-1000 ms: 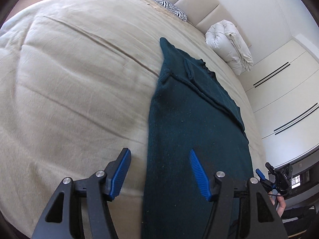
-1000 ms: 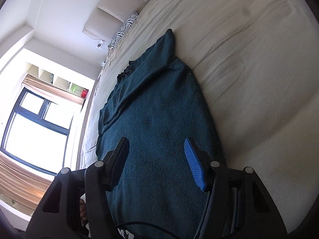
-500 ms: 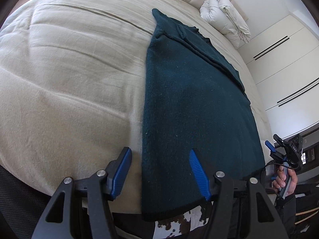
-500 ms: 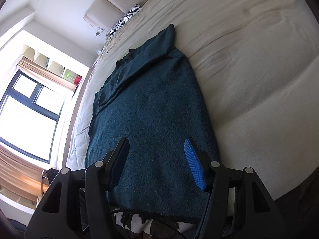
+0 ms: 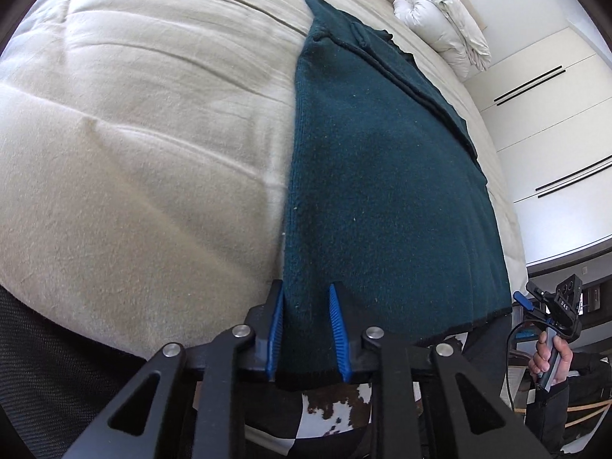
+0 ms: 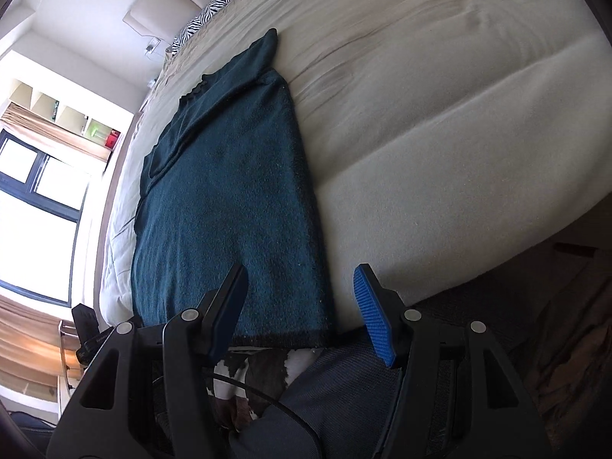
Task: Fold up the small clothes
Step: 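Grasp the sweater hem with both grippers, then lift the hem and fold it toward the collar with both grippers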
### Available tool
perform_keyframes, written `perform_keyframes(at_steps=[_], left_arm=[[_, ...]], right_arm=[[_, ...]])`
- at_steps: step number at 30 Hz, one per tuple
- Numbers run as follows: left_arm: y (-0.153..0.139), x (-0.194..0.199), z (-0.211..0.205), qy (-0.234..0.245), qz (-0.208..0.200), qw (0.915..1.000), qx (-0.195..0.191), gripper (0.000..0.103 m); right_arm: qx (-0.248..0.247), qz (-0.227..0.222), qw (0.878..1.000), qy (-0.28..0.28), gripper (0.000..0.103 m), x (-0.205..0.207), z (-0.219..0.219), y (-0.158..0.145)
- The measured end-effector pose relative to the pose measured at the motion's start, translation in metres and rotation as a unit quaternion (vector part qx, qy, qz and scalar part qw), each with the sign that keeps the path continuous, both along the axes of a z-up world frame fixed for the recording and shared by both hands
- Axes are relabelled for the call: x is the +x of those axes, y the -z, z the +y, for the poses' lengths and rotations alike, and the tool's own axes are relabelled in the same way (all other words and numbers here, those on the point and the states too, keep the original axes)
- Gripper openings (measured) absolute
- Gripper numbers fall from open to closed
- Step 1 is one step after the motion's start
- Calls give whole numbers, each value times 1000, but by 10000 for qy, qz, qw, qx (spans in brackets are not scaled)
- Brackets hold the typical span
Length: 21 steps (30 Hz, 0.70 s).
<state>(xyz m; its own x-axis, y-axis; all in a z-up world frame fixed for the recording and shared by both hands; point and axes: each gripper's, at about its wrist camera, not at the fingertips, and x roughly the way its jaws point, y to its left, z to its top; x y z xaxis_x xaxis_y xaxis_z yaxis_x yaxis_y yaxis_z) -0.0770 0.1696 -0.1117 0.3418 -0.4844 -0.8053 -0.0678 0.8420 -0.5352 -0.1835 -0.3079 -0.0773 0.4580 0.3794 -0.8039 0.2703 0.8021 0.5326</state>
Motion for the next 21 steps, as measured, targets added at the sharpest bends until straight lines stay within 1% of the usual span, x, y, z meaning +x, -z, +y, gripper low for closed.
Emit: perform_keyframes(at_steps=[2,4,5,9,12,13,14,15,16,18,20,21], left_arm=[[0,0,0,28,17,10000,-14,25],[0,1,1,30,35,10000,-83,33],[0,2,2,30,39,9999,-138,35],[-2,2,1,90,78,9999,-115,36],[-5,2,-2,174,91,9998,-28,33],[-5,1,-3,195,90,9998,0,30],[-5,1,-4,214,108,9997,30,27],[-4,1,-3,227,129,9996,61,20],[-3,1,-4,236,163,9996,75,14],[-3,0,-3,259,180,9995,70,12],[-5,-1,-3,282,163,9994,96,10],[-5,-1,-3,291,158,9994,105,9]], right_arm=[[1,219,9997,-63,57,-3,0,6],[-2,356,9992,-166,57,-5,2,11],[-22,415,9989,-194,57,-4,3,14],[24,541,9982,-241,57,1,4,21],[20,641,9973,-361,57,5,9,23],[-13,673,9969,-400,56,5,10,23],[-17,677,9968,-424,55,6,10,24],[13,669,9968,-431,55,7,10,24],[47,668,9968,-426,54,8,10,25],[86,674,9967,-437,47,10,10,26],[113,706,9963,-487,32,11,11,29],[108,721,9960,-516,31,11,12,31]])
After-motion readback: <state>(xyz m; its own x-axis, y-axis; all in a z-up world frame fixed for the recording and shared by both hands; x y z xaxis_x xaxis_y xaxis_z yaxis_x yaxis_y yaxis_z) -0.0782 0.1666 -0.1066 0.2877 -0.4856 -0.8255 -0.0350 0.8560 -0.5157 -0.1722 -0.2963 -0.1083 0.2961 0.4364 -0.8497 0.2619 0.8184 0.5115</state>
